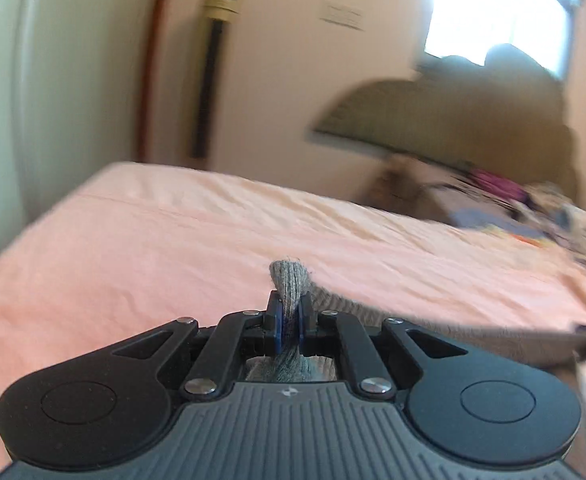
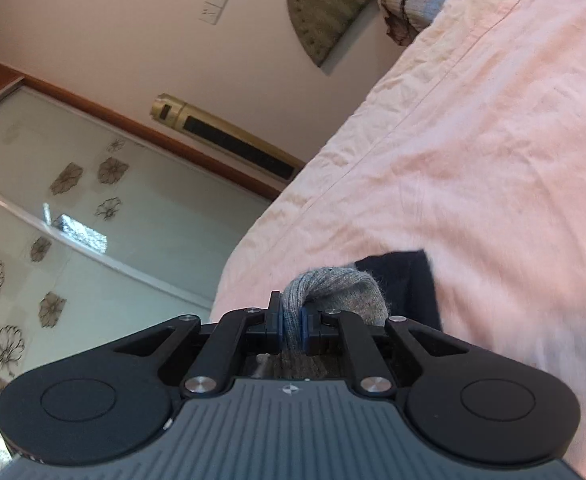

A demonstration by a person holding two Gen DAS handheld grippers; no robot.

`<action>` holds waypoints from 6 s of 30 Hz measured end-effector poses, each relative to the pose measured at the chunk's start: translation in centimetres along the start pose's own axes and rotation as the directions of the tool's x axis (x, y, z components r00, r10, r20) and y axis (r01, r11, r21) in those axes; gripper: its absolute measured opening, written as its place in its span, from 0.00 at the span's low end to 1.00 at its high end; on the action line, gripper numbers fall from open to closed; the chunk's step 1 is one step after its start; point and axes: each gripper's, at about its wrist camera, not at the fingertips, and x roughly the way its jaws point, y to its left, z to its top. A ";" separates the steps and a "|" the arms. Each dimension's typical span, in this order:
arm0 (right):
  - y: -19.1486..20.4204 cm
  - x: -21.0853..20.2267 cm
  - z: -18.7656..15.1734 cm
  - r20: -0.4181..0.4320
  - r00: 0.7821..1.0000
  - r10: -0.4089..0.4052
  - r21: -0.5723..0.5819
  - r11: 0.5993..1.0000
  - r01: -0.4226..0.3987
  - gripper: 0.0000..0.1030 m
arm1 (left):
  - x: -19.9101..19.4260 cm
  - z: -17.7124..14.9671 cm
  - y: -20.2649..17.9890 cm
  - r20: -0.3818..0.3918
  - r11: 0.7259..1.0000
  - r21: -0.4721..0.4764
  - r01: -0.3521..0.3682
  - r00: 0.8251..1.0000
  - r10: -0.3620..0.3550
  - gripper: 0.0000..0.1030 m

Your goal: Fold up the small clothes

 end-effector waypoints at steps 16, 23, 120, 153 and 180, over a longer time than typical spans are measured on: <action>1.8 -6.4 -10.1 0.082 0.961 -0.265 -0.375 0.885 0.276 0.71 | -12.1 -11.0 6.0 -0.090 0.969 -0.239 0.060 0.992 -0.084 0.75; 2.9 -2.1 -5.8 0.074 0.948 -0.308 -0.392 0.865 0.312 0.57 | -11.0 -13.1 5.1 -0.128 0.964 -0.266 0.010 0.991 -0.046 0.75; -1.2 -10.8 -19.6 -0.031 0.998 -0.062 -0.065 0.996 0.060 0.11 | -19.4 -15.1 4.3 -0.120 0.840 -0.514 0.173 0.955 -0.270 0.05; 0.6 0.3 -6.4 0.029 0.900 -0.435 -0.433 0.806 0.404 0.09 | -16.7 -17.4 1.9 -0.074 0.976 -0.198 0.092 0.991 -0.109 0.82; 7.0 0.0 -16.0 0.214 0.879 -0.427 -0.595 0.656 0.464 0.75 | -9.4 -11.5 -3.6 -0.191 0.989 0.135 -0.061 0.978 0.086 0.99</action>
